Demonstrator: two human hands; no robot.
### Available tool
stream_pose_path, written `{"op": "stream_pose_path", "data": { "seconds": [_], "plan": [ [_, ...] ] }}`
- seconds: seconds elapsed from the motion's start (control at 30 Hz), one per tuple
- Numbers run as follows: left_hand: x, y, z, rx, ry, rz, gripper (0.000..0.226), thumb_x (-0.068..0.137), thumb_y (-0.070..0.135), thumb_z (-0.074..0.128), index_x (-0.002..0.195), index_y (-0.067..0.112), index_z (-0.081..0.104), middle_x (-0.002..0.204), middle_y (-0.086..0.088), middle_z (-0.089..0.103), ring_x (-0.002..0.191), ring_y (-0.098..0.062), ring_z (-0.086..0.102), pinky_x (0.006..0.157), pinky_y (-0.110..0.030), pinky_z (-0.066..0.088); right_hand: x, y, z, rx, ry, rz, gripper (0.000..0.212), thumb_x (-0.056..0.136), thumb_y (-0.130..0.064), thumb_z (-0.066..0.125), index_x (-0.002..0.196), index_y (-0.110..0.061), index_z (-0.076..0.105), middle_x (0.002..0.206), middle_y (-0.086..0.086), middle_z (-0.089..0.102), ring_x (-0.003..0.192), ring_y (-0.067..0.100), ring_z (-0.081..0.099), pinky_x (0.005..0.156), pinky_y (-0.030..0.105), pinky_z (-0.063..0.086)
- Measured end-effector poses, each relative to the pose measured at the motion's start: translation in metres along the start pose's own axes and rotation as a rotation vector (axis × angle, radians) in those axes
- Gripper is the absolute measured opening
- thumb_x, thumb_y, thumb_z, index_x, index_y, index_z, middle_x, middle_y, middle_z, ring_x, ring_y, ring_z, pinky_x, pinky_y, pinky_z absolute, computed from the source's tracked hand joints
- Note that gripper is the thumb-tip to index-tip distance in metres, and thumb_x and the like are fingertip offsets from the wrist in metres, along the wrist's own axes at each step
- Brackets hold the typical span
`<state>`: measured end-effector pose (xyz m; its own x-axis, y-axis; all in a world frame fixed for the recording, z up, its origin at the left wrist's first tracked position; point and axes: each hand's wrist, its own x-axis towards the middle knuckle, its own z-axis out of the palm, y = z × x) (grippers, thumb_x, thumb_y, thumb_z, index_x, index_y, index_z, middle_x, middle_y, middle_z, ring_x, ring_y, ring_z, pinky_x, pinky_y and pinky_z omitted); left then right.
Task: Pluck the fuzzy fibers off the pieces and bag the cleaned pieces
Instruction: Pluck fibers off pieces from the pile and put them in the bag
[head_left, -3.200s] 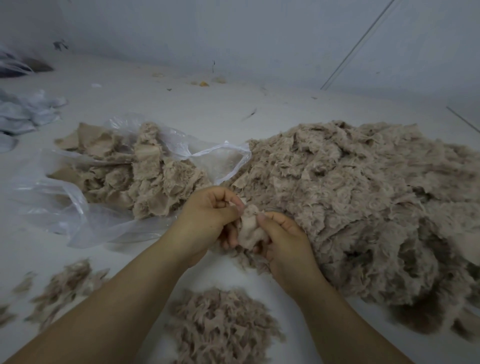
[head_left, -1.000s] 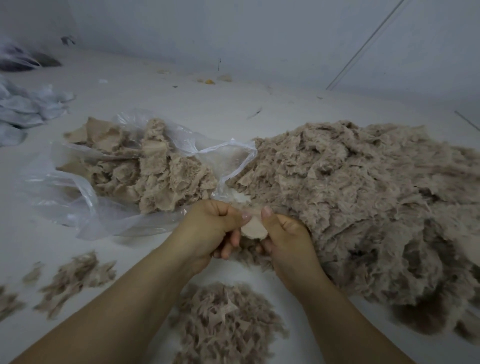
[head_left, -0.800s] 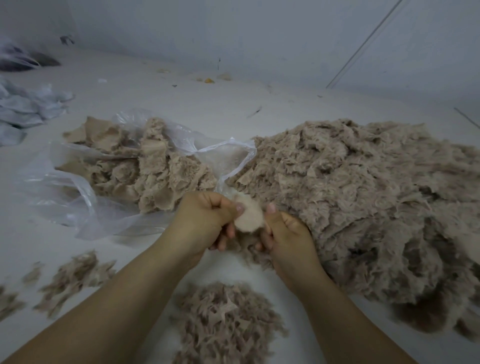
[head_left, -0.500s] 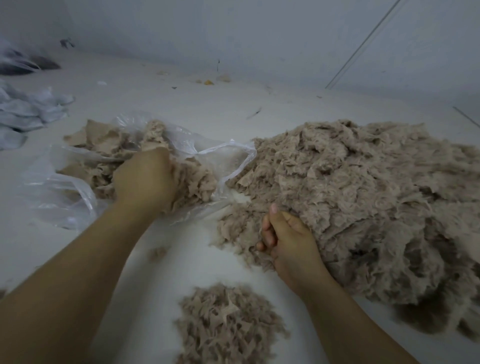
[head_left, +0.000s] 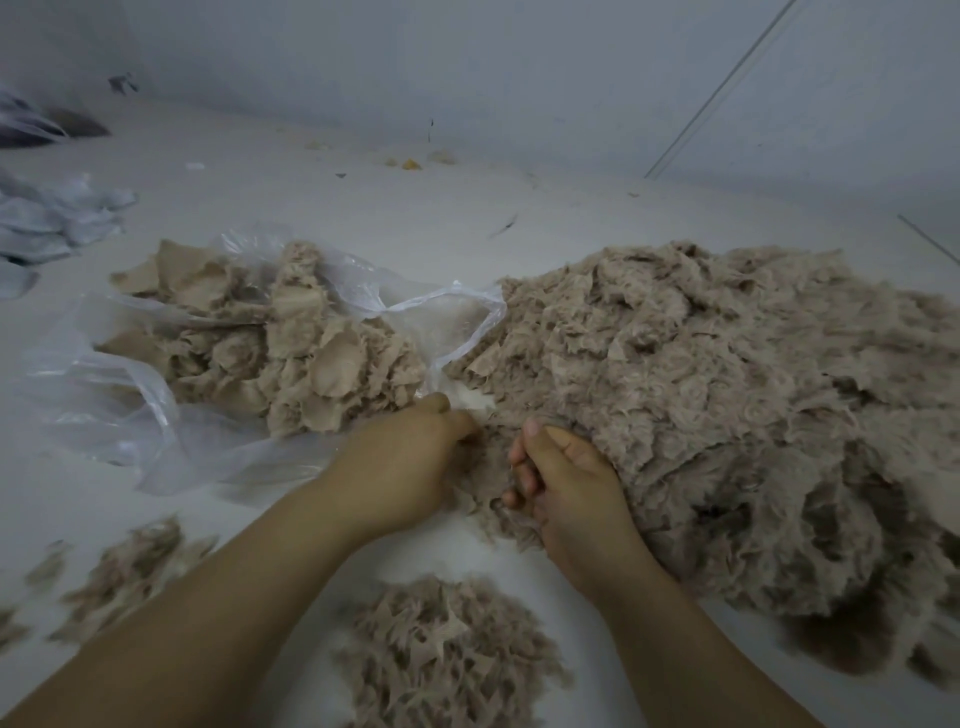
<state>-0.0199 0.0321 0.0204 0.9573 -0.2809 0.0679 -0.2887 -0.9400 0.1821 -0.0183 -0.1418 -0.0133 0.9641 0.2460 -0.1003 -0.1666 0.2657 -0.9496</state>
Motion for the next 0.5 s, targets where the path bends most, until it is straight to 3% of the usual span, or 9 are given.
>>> {"op": "stream_pose_path", "data": {
  "seconds": [0.07, 0.13, 0.23, 0.3, 0.4, 0.5],
  "plan": [
    [0.001, 0.002, 0.006, -0.088, 0.122, 0.036, 0.032, 0.082, 0.004, 0.062, 0.110, 0.018, 0.069, 0.100, -0.002, 0.059, 0.091, -0.026, 0.061, 0.073, -0.041, 0.051, 0.001, 0.002, -0.002, -0.036, -0.015, -0.021, 0.037, 0.101, -0.025, 0.053, 0.068, -0.024, 0.071, 0.055, -0.005, 0.048, 0.054, 0.010, 0.047, 0.055, 0.023, 0.050],
    [0.002, 0.004, 0.009, -0.260, 0.259, 0.095, 0.023, 0.084, -0.001, 0.062, 0.098, 0.013, 0.075, 0.090, -0.004, 0.065, 0.083, -0.023, 0.062, 0.072, -0.037, 0.051, 0.001, 0.002, -0.004, -0.108, -0.036, -0.048, 0.022, 0.099, -0.020, 0.058, 0.089, -0.028, 0.076, 0.061, -0.009, 0.058, 0.058, 0.006, 0.054, 0.058, 0.022, 0.051],
    [0.001, 0.012, 0.005, -0.427, 0.365, 0.197, 0.019, 0.087, 0.004, 0.065, 0.097, 0.016, 0.076, 0.086, 0.004, 0.069, 0.078, -0.003, 0.061, 0.072, -0.019, 0.048, 0.002, 0.003, -0.006, -0.146, -0.097, -0.063, 0.028, 0.096, -0.018, 0.063, 0.114, -0.038, 0.071, 0.075, -0.002, 0.068, 0.061, 0.006, 0.059, 0.059, 0.024, 0.052],
    [0.000, 0.020, 0.004, -0.554, 0.393, 0.212, 0.019, 0.086, 0.005, 0.062, 0.094, 0.014, 0.076, 0.086, 0.005, 0.071, 0.078, 0.002, 0.062, 0.071, -0.008, 0.045, 0.002, 0.001, -0.004, -0.163, -0.109, -0.064, 0.032, 0.092, -0.018, 0.063, 0.113, -0.040, 0.070, 0.075, 0.002, 0.068, 0.059, 0.009, 0.058, 0.058, 0.025, 0.051],
    [-0.002, 0.026, 0.002, -0.698, 0.405, 0.189, 0.018, 0.087, 0.006, 0.056, 0.088, 0.014, 0.072, 0.082, 0.010, 0.069, 0.077, -0.001, 0.063, 0.067, -0.009, 0.046, -0.001, -0.003, 0.000, -0.171, -0.115, -0.064, 0.017, 0.091, -0.024, 0.062, 0.096, -0.032, 0.076, 0.067, -0.006, 0.068, 0.056, 0.008, 0.060, 0.056, 0.024, 0.051],
    [-0.002, 0.024, 0.004, -0.727, 0.428, 0.155, 0.020, 0.090, -0.002, 0.050, 0.085, 0.013, 0.062, 0.078, 0.011, 0.059, 0.070, -0.002, 0.056, 0.061, -0.012, 0.043, -0.003, -0.004, 0.001, -0.160, -0.104, -0.046, 0.022, 0.097, -0.020, 0.061, 0.083, -0.029, 0.076, 0.064, -0.006, 0.065, 0.054, 0.010, 0.059, 0.054, 0.026, 0.052]
  ]
}}
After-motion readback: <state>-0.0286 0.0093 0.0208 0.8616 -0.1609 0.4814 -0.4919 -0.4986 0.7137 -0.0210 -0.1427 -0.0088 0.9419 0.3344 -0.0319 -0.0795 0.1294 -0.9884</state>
